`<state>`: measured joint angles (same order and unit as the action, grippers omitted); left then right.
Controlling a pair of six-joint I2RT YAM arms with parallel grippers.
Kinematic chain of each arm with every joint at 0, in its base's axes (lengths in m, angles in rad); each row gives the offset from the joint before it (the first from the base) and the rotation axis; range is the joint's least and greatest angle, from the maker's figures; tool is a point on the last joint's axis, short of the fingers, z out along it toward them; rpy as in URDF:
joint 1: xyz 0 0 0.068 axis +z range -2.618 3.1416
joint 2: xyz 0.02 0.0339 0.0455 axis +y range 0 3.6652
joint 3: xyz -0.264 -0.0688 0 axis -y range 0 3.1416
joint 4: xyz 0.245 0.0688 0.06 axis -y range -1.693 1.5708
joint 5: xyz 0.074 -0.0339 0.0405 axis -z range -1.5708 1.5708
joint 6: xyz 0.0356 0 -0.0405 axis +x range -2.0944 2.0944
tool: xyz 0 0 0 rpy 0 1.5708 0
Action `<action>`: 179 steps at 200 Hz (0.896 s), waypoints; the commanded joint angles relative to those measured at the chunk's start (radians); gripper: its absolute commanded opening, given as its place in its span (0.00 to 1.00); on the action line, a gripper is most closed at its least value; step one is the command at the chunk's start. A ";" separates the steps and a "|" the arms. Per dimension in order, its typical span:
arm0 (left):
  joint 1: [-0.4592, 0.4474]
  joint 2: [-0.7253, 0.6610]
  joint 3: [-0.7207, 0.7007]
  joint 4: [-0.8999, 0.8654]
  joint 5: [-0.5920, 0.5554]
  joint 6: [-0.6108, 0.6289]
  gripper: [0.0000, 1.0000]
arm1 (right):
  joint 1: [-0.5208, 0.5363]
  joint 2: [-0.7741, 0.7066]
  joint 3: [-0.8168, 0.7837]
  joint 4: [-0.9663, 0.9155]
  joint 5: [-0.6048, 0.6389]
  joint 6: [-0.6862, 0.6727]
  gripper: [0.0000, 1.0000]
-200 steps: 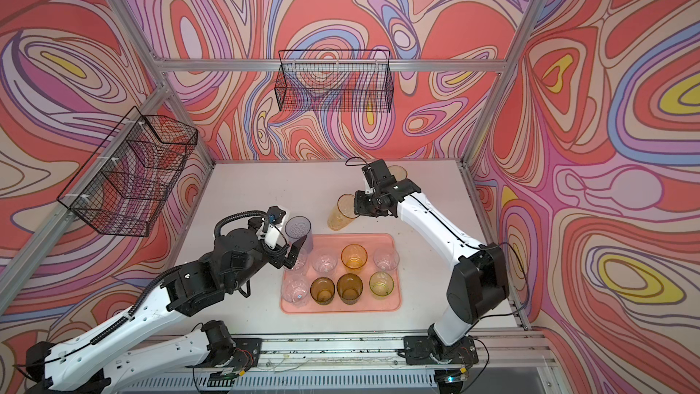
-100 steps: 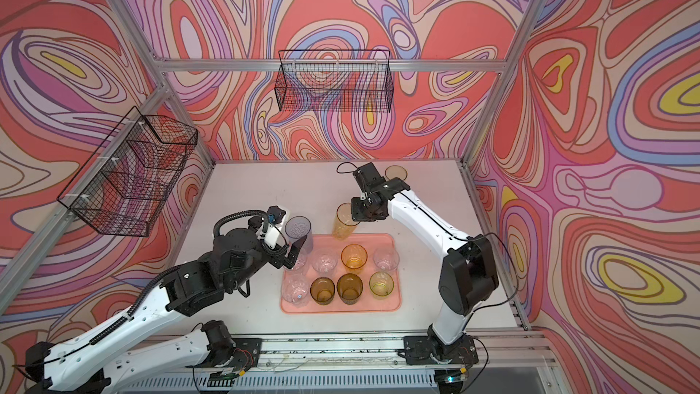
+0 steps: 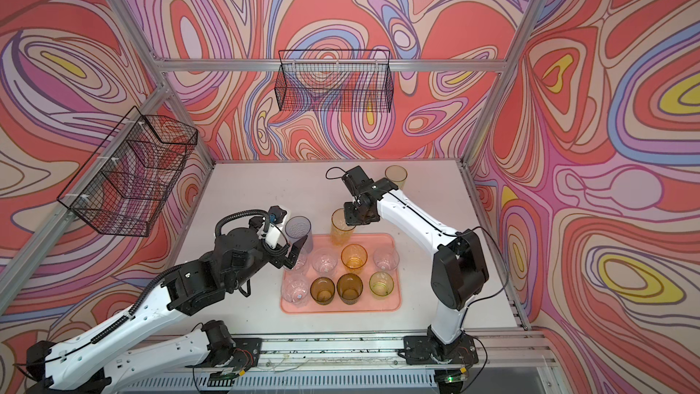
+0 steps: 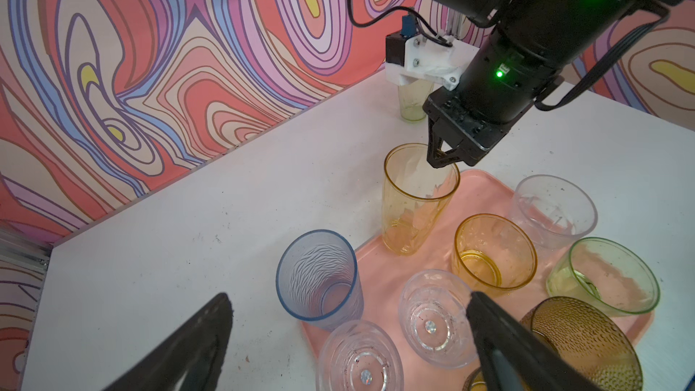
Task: Place the glasses into the tray
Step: Place the glass on the tray.
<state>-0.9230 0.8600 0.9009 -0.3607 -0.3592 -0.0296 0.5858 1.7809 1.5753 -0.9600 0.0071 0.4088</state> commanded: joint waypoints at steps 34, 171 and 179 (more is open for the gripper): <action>0.000 0.001 0.027 -0.009 -0.002 0.007 1.00 | 0.023 0.032 0.029 -0.011 0.031 -0.004 0.00; -0.001 0.001 0.026 -0.009 -0.010 0.006 1.00 | 0.053 0.066 0.030 -0.005 0.031 0.010 0.00; 0.000 0.003 0.026 -0.009 -0.010 0.006 1.00 | 0.052 0.070 0.032 -0.006 0.031 0.011 0.00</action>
<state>-0.9230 0.8600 0.9009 -0.3614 -0.3599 -0.0296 0.6292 1.8236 1.5867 -0.9733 0.0307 0.4110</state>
